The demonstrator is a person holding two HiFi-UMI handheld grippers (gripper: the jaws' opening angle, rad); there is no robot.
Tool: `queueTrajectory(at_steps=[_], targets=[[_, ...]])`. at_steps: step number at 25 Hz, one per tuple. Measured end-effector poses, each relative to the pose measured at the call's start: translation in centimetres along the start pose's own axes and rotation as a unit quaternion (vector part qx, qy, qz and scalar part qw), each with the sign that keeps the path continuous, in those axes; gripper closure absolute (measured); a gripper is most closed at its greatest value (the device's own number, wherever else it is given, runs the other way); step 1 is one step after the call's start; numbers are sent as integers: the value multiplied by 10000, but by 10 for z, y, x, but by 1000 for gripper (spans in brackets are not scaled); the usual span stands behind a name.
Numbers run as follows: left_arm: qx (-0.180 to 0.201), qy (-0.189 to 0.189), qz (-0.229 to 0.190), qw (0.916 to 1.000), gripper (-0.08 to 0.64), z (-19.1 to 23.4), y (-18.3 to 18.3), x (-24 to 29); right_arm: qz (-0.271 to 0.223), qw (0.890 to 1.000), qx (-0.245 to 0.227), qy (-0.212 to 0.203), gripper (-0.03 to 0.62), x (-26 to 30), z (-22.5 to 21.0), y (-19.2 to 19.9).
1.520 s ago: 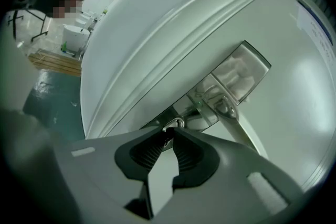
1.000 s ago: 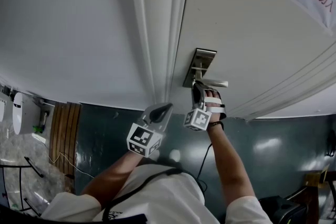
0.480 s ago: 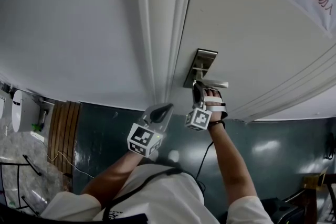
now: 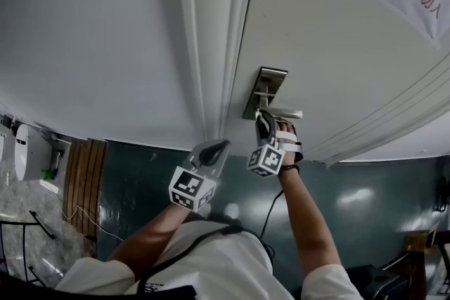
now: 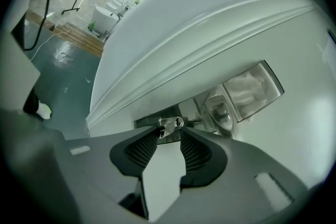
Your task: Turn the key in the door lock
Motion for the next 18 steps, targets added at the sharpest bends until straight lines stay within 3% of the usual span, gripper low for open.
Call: queueTrajectory(at_steps=[4, 8, 11, 14, 18], targets=[[24, 56, -16, 10000, 555, -1, -2, 4, 0, 9956, 940, 47, 446, -16, -6, 7], [30, 122, -7, 9999, 555, -2, -3, 7, -165, 9786, 2051, 82, 446, -41, -12, 10], [-45, 152, -80, 9998, 555, -3, -8, 7, -416, 9506, 3074, 77, 456, -64, -23, 7], [14, 211, -147, 9997, 555, -6, -15, 8, -655, 9127, 4031, 137, 540, -90, -39, 4], [55, 174, -157, 9997, 555, -2, -18, 5, -798, 8795, 4688, 178, 572, -125, -51, -1]])
Point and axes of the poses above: the fingertips, and each gripper's own axes: x forward along the fingers, z to its left, y out of its underside, the point moved 2 cm from there along -x, backward along the fingers, and after that the axes turned 8 degrees about y, right-handed, at the moved point
